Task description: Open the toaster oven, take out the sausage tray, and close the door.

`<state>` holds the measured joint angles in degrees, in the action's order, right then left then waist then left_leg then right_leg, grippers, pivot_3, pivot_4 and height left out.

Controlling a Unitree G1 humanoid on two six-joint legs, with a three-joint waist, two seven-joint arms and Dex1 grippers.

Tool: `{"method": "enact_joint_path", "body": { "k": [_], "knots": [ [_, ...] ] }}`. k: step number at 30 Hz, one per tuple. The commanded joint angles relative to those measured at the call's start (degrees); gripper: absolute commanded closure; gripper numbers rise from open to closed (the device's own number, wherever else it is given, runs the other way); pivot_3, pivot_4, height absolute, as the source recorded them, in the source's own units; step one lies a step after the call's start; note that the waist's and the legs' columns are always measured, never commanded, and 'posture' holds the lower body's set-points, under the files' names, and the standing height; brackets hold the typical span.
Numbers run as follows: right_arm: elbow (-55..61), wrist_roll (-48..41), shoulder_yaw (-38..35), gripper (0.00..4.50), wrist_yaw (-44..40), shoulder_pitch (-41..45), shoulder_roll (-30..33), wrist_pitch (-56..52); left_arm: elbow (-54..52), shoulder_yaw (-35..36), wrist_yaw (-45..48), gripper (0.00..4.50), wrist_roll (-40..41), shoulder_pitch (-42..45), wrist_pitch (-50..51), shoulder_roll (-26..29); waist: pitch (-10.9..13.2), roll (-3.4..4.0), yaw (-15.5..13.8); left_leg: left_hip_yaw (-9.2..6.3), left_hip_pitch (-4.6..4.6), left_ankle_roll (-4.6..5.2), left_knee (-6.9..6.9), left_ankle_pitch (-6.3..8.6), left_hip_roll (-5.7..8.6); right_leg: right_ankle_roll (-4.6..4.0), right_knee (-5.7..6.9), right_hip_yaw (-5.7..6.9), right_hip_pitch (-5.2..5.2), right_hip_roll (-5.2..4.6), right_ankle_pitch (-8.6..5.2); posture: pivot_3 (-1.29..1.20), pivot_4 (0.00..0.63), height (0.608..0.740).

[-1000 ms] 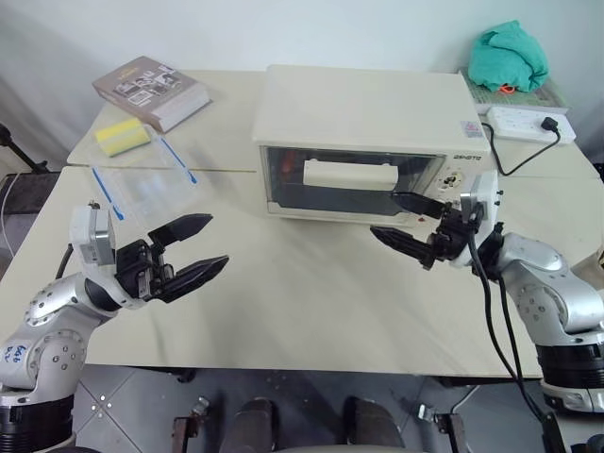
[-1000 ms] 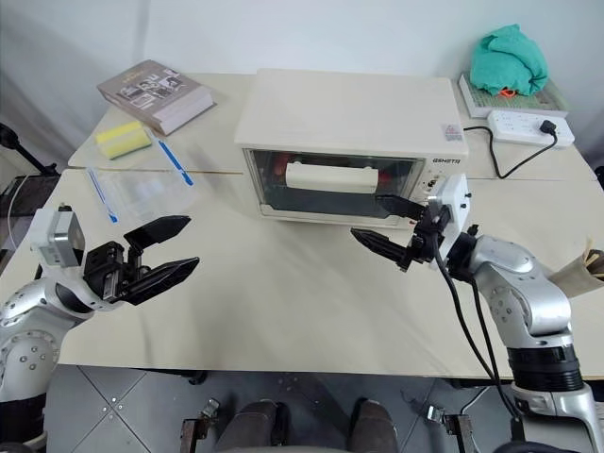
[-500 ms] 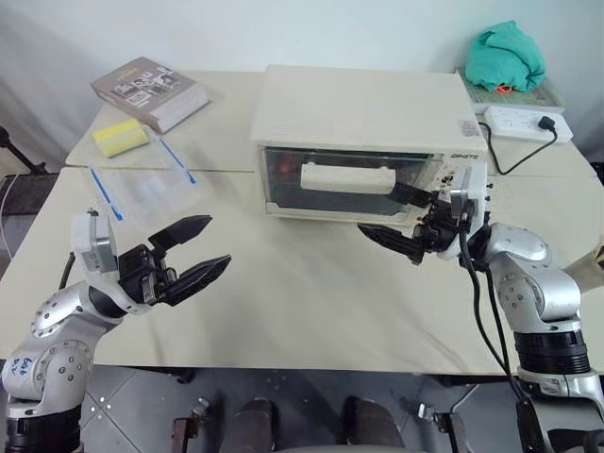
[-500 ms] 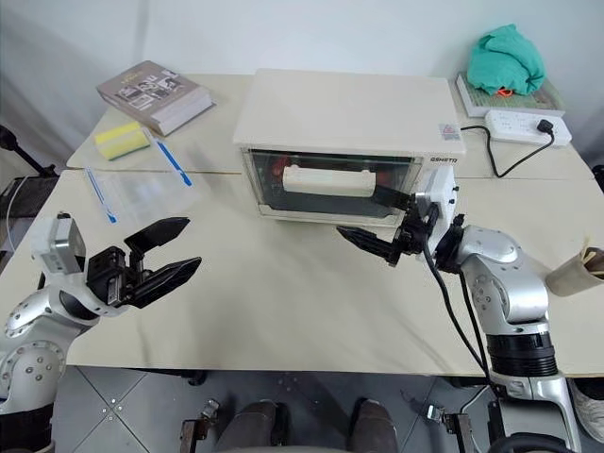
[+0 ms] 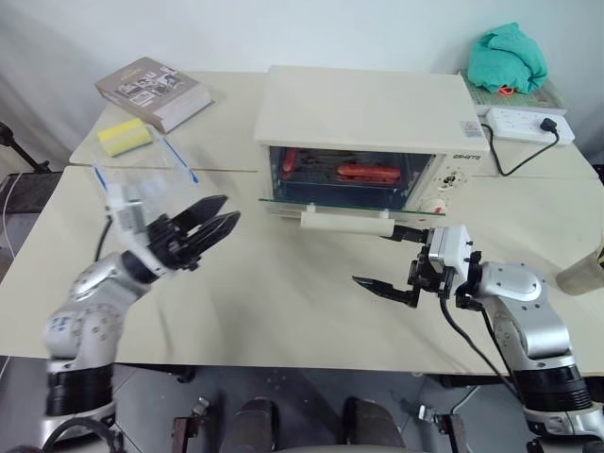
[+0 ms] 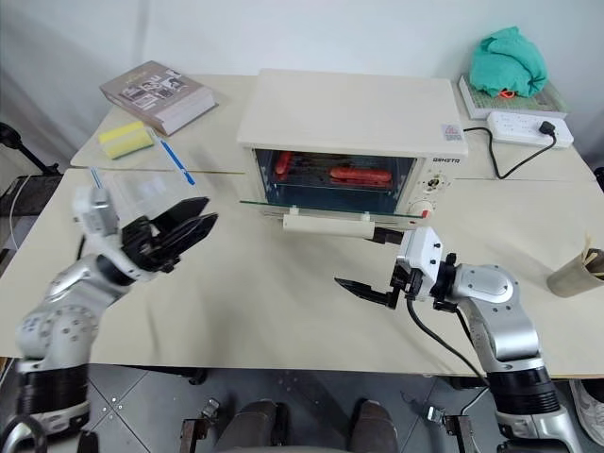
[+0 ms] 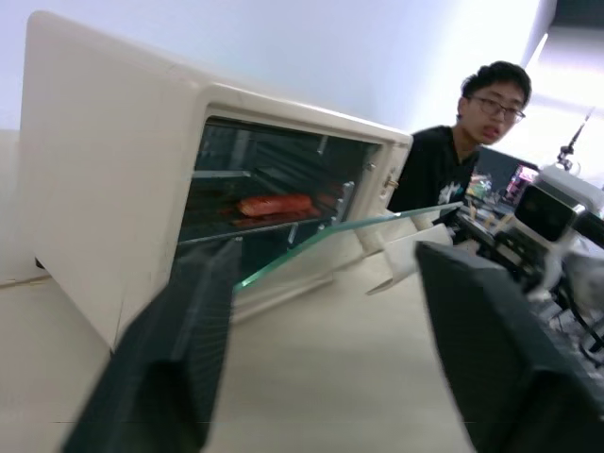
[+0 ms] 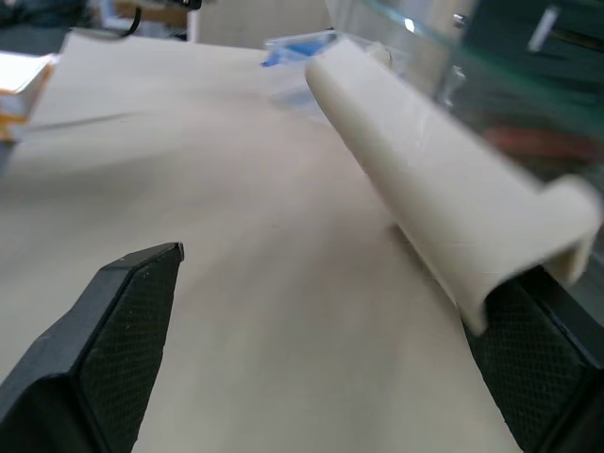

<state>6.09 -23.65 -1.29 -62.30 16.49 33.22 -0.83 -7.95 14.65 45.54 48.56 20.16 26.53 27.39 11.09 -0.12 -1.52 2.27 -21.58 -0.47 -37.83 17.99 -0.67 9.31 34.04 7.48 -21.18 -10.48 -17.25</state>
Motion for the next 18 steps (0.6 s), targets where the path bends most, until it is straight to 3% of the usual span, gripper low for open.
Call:
{"method": "enact_joint_path", "body": {
  "k": [1, 6, 12, 18],
  "knots": [
    [-0.2, -0.1, -1.6, 0.00, -0.1, -0.7, 0.2, 2.6, 1.2, -1.4, -2.2, 3.04, -0.6, 5.2, -0.8, -3.0, 0.0, -0.07, 0.1, -0.01, -0.02, 0.01, -0.04, 0.00, -0.01, 0.00, 0.00, 0.01, 0.00, 0.01, 0.00, 0.00, 0.150, 0.740],
    [-0.3, 0.7, -0.8, 0.00, -0.5, -1.7, 0.4, 4.2, 6.7, -3.1, -3.8, 4.48, -4.2, 10.7, -3.2, -7.1, 0.0, -0.08, 0.3, 0.00, 0.00, 0.01, -0.04, 0.00, -0.03, -0.01, 0.04, 0.01, -0.01, 0.03, 0.01, 0.00, 0.150, 0.740],
    [0.7, 0.8, -1.0, 0.00, 0.3, -2.8, 0.3, 4.5, 6.8, -0.8, -0.8, 4.48, -0.9, 12.0, -3.4, -8.2, 0.1, -0.12, 0.3, 0.01, -0.01, 0.01, -0.05, 0.00, -0.04, -0.01, 0.04, 0.00, -0.03, 0.03, 0.01, 0.00, 0.150, 0.740],
    [3.5, -2.7, -2.3, 0.00, 2.9, -2.8, 0.4, -1.5, 2.6, 1.4, 5.0, 4.48, 0.4, 4.3, -0.6, -1.2, 0.1, -0.12, 0.8, 0.02, -0.01, 0.00, -0.04, 0.01, -0.06, -0.01, 0.06, -0.02, -0.05, 0.03, 0.01, 0.00, 0.150, 0.740]
  ]
}}
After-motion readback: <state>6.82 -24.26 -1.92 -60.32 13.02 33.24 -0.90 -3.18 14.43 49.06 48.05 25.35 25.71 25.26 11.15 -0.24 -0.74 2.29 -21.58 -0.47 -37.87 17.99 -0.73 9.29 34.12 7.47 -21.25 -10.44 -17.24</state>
